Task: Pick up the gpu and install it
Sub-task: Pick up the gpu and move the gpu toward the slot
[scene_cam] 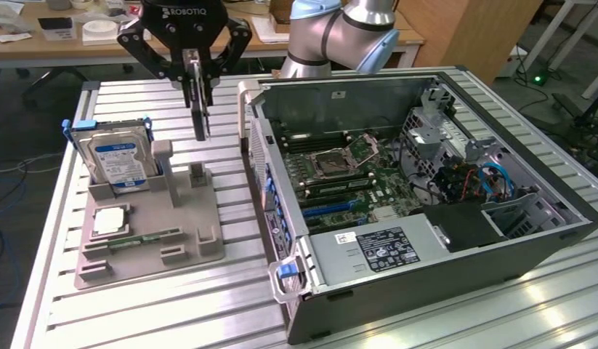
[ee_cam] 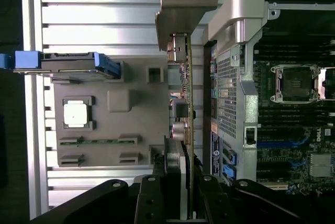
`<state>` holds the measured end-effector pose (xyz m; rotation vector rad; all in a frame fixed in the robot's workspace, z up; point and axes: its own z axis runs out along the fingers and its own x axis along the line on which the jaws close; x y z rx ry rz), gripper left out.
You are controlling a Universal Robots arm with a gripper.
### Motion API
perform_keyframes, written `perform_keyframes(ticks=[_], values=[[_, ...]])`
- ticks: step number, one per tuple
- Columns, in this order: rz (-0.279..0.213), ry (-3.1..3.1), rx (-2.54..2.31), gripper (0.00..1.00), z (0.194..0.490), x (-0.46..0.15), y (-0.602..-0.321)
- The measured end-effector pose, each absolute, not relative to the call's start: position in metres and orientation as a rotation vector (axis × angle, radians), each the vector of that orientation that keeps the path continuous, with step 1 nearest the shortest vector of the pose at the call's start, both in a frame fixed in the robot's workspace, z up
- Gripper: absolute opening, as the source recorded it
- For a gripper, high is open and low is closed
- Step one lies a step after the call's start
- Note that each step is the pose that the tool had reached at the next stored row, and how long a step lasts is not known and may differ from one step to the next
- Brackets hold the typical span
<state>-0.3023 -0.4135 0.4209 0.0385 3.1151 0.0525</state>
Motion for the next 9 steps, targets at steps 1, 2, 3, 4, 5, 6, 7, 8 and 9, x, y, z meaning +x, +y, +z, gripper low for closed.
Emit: perform_keyframes(ticks=[1, 2, 3, 4, 5, 6, 7, 8, 9], values=[[0.052, 3.115, 0.039, 0.28, 0.4209, -0.3015, -0.4135], [0.052, 3.115, 0.039, 0.28, 0.4209, -0.3007, -0.4134], [0.053, 3.115, 0.039, 0.28, 0.4209, -0.2999, -0.4134], [0.052, 3.115, 0.039, 0.28, 0.4209, -0.2988, -0.4134], [0.053, 3.115, 0.039, 0.28, 0.4209, -0.2979, -0.4134], [0.052, 3.115, 0.039, 0.28, 0.4209, -0.2968, -0.4135], [0.052, 3.115, 0.039, 0.28, 0.421, -0.2958, -0.4134], [0.052, 3.115, 0.039, 0.28, 0.421, -0.2948, -0.4134], [0.053, 3.115, 0.039, 0.28, 0.4209, -0.2937, -0.4134]])
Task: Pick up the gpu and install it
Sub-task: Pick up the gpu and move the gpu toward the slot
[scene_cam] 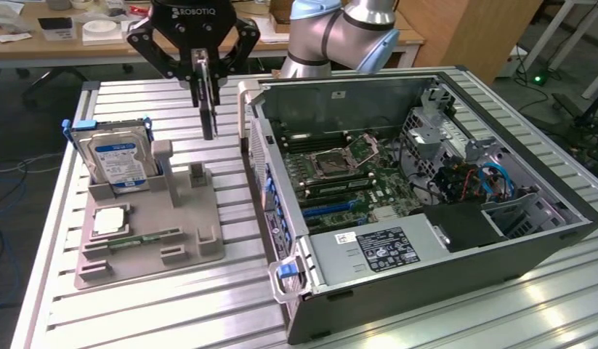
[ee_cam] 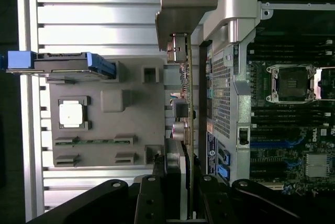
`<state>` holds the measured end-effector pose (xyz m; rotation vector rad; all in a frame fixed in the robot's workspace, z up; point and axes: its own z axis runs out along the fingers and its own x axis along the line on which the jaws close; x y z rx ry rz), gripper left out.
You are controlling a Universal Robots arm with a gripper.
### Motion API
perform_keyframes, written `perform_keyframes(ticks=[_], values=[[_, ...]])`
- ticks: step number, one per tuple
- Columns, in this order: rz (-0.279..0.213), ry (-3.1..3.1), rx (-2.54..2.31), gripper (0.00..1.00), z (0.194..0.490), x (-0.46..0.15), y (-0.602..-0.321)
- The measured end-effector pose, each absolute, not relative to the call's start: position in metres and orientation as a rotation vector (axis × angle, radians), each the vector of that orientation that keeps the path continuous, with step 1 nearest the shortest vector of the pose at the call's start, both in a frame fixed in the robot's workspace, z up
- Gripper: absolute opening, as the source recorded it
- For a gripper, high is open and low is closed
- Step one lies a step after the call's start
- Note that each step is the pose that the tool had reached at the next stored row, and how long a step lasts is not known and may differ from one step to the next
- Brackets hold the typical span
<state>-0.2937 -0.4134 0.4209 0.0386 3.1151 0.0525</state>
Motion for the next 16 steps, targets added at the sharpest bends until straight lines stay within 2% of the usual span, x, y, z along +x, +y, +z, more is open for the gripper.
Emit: perform_keyframes(ticks=[16], values=[[0.032, 3.115, 0.038, 0.28, 0.4209, -0.2826, -0.4134]])
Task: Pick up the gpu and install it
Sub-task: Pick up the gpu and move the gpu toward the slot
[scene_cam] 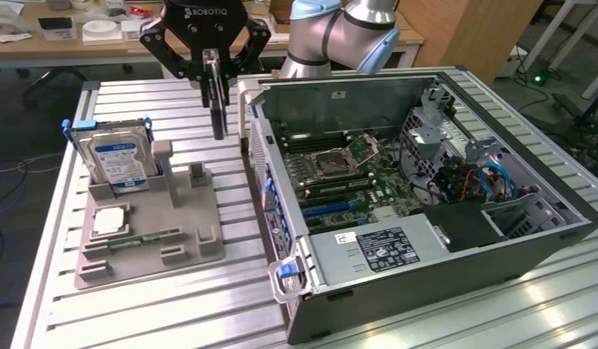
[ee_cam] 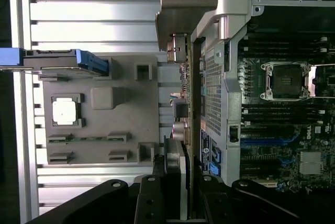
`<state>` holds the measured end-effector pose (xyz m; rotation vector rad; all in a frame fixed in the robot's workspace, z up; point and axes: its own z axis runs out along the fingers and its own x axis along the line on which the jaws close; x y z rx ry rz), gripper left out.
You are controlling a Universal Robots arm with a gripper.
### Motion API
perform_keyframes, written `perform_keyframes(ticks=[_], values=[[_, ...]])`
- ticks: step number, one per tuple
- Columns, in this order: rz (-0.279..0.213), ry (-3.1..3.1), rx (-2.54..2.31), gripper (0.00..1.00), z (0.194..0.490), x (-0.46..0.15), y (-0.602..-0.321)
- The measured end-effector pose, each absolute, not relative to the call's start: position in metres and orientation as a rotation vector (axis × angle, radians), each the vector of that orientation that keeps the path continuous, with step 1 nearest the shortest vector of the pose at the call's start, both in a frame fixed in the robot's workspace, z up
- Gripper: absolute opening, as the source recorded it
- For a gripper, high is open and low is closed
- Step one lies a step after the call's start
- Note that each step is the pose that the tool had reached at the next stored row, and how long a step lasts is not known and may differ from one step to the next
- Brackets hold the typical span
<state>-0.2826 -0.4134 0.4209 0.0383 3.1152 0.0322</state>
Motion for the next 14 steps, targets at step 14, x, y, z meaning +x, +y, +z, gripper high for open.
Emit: perform_keyframes(ticks=[14], values=[[0.032, 3.115, 0.038, 0.28, 0.421, -0.27, -0.413]])
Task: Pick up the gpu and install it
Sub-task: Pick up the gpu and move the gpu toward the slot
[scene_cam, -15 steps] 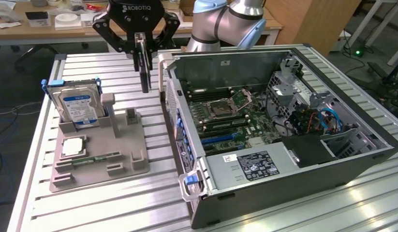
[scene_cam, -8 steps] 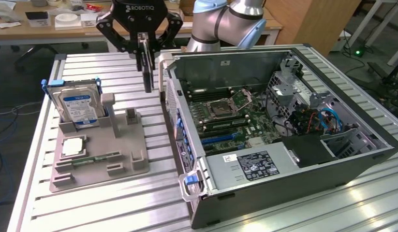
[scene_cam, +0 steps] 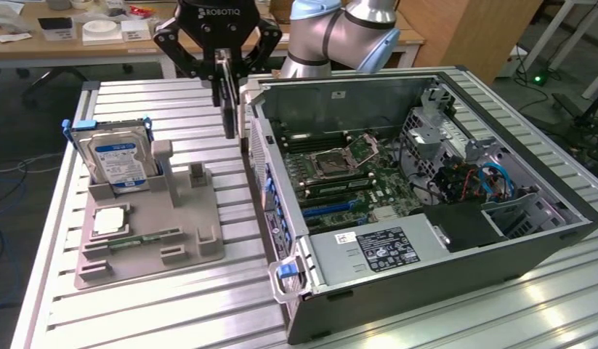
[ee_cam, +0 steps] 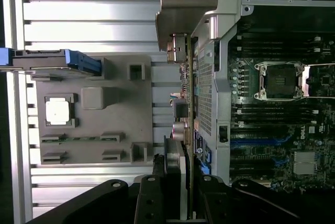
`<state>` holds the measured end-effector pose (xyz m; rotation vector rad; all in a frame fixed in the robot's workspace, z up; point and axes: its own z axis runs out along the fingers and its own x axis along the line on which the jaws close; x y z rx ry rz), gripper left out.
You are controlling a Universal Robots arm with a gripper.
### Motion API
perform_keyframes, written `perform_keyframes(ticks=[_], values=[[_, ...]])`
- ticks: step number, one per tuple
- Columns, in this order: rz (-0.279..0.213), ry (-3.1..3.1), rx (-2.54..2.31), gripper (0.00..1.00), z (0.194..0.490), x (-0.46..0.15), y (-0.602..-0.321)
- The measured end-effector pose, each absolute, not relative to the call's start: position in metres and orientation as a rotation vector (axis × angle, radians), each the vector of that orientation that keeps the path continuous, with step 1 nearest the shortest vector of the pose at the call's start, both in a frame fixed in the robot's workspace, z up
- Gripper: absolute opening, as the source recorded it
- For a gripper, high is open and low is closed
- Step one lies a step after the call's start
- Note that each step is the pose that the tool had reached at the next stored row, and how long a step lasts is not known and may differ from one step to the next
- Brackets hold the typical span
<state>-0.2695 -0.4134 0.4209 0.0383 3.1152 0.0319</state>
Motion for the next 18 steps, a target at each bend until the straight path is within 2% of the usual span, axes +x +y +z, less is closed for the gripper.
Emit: perform_keyframes(ticks=[18], values=[[0.032, 3.115, 0.038, 0.28, 0.421, -0.253, -0.413]])
